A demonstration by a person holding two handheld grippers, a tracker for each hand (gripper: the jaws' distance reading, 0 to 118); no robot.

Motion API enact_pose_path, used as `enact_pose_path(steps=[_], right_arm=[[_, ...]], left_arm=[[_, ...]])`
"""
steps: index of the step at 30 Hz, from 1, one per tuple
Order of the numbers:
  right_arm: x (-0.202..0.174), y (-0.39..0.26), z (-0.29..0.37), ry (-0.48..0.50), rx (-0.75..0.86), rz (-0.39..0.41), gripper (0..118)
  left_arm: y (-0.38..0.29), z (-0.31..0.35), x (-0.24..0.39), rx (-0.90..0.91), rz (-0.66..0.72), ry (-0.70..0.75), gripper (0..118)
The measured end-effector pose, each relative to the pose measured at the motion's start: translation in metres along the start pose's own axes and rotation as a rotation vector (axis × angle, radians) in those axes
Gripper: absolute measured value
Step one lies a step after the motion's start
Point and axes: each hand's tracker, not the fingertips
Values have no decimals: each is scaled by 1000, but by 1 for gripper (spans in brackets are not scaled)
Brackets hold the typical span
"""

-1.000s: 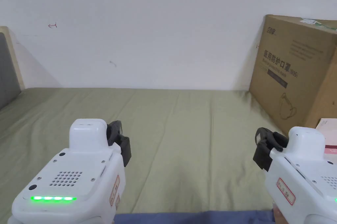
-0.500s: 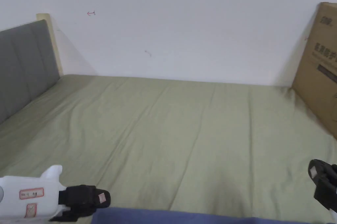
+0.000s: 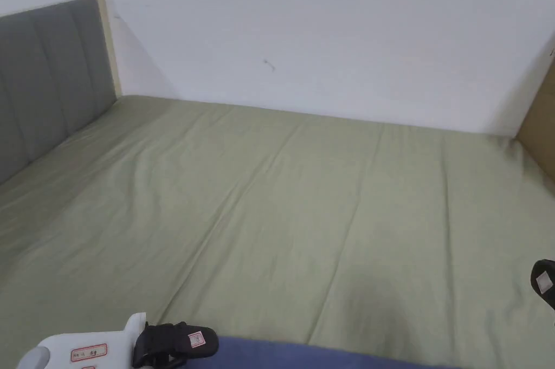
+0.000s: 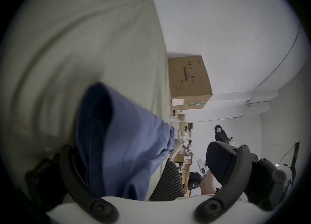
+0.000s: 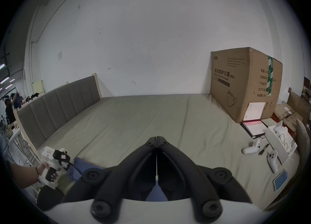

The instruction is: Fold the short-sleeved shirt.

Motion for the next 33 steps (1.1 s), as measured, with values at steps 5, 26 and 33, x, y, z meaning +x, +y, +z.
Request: enact_pose_path(steps=[5, 26, 33], right_arm=[[-2, 5, -6, 31, -16, -49, 0], [43, -33, 11, 18, -78, -159, 0], [69, -32, 31, 15, -66, -215, 0]], left_arm=[[5, -8, -21, 54, 120, 197, 6], [-66, -93, 160, -19, -511, 793, 6], [-80, -203, 119, -192, -472, 790, 115]])
